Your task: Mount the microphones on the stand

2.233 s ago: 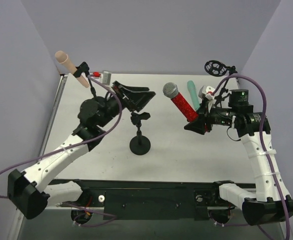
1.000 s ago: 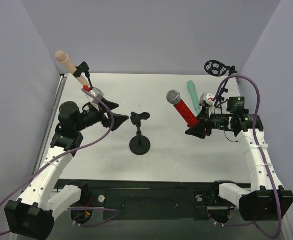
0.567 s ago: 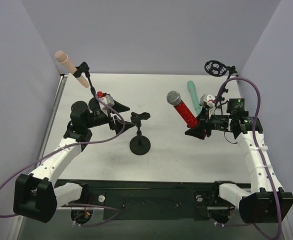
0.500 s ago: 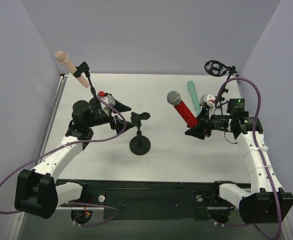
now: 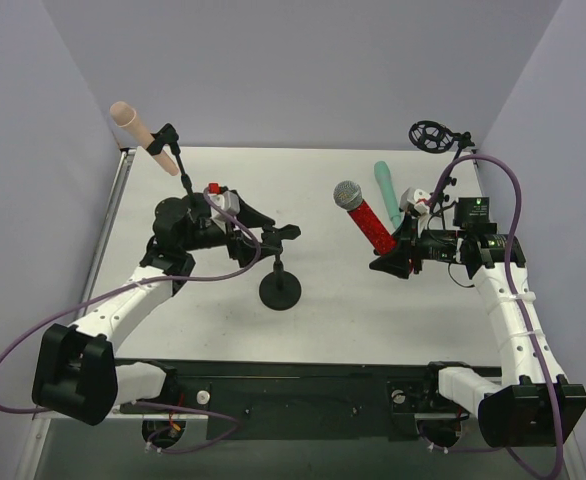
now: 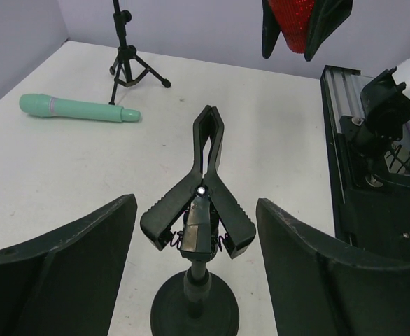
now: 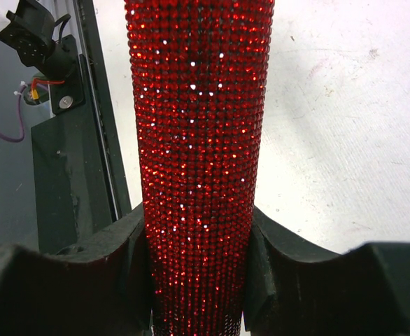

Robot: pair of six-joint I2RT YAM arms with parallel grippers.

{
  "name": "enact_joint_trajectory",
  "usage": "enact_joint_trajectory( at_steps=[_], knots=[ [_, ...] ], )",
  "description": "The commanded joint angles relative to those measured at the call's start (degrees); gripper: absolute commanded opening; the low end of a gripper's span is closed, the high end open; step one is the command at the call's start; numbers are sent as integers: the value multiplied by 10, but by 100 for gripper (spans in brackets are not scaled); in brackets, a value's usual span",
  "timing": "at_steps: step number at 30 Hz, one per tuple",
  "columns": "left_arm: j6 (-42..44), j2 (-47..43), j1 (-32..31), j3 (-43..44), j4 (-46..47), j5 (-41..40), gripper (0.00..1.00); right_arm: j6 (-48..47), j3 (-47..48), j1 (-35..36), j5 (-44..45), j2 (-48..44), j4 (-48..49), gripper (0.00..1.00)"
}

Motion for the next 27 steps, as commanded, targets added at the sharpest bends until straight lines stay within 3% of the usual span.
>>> enact_joint_trajectory(
  at_steps=[1,6,7,9,13,17,23,27],
  knots=[
    [-6,12,-3,33,19,25,76,-3,-1,-2,-40,-7,18,0],
    [17,19,-4,54,-40,31,35,-2,-4,-2,-40,-6,21,0],
    [18,18,-3,54,-43,30,12,-2,-3,-1,-40,-6,21,0],
    [26,10,-4,50,-46,23,1,-2,-2,-2,-41,-4,21,0],
    [29,-2,-5,39,-48,14,0,-1,1,11,-34,4,22,0],
    [32,-8,-8,31,-51,7,0,-36,41,78,36,40,-21,0],
    [40,-17,-10,24,-61,5,0,-125,230,191,92,186,-126,0],
    [40,-24,-11,18,-62,6,0,-115,304,231,104,252,-144,0]
  ],
)
